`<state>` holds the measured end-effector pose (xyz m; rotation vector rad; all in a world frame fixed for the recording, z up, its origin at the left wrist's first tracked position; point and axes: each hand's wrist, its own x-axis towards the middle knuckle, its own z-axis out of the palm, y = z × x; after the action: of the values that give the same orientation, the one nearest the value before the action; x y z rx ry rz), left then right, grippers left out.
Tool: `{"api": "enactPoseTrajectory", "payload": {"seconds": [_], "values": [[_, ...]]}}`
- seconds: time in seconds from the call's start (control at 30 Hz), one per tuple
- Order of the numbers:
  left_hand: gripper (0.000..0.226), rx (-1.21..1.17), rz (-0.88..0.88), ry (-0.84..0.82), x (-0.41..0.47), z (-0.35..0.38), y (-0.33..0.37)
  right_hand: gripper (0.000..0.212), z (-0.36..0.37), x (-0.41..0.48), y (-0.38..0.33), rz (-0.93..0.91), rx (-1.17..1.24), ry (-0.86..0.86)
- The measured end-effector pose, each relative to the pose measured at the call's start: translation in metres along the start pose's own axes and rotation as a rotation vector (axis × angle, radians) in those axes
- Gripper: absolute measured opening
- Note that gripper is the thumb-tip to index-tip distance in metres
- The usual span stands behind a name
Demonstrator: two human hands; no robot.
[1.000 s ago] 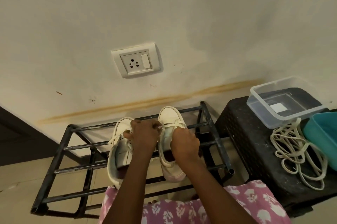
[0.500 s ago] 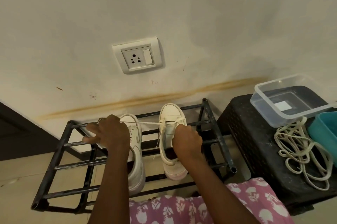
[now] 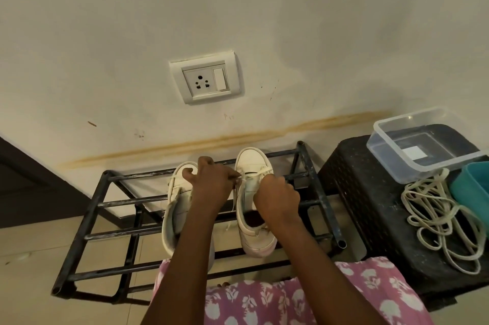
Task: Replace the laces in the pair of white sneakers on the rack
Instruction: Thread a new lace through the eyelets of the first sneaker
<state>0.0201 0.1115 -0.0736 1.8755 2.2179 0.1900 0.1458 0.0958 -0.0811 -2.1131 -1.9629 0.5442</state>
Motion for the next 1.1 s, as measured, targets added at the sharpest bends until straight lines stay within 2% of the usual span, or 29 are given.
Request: {"api": "enactPoseTrajectory", "payload": {"seconds": [0.23, 0.3, 0.6, 0.7, 0.8, 0.9, 0.97, 1.1], "values": [[0.013, 0.038, 0.002, 0.243, -0.006, -0.006, -0.006, 0.019, 0.006, 0.005, 0.001, -0.009, -0.043, 0.040], [0.012, 0.055, -0.021, 0.261, -0.005, -0.010, -0.014, 0.019, 0.008, 0.005, 0.002, -0.014, -0.051, 0.047], [0.013, 0.056, -0.171, 0.186, -0.010, -0.013, -0.031, 0.019, 0.009, 0.006, 0.002, -0.005, -0.078, 0.044], [0.015, 0.113, -0.210, 0.049, -0.007, -0.012, -0.031, 0.019, 0.009, 0.007, 0.002, -0.001, -0.080, 0.042], [0.027, 0.252, -0.098, -0.111, -0.004, -0.008, -0.022, 0.018, 0.009, 0.007, 0.002, 0.002, -0.077, 0.037], [0.031, 0.135, -0.012, -0.125, -0.002, -0.011, -0.011, 0.018, 0.009, 0.007, 0.001, 0.007, -0.066, 0.031], [0.028, -0.059, 0.017, -0.139, -0.002, -0.013, -0.004, 0.019, 0.007, 0.007, 0.001, 0.018, -0.046, 0.039], [0.041, -0.324, -0.133, -0.233, 0.000, -0.011, 0.009, 0.020, 0.003, 0.008, 0.002, 0.038, 0.007, 0.032]]}}
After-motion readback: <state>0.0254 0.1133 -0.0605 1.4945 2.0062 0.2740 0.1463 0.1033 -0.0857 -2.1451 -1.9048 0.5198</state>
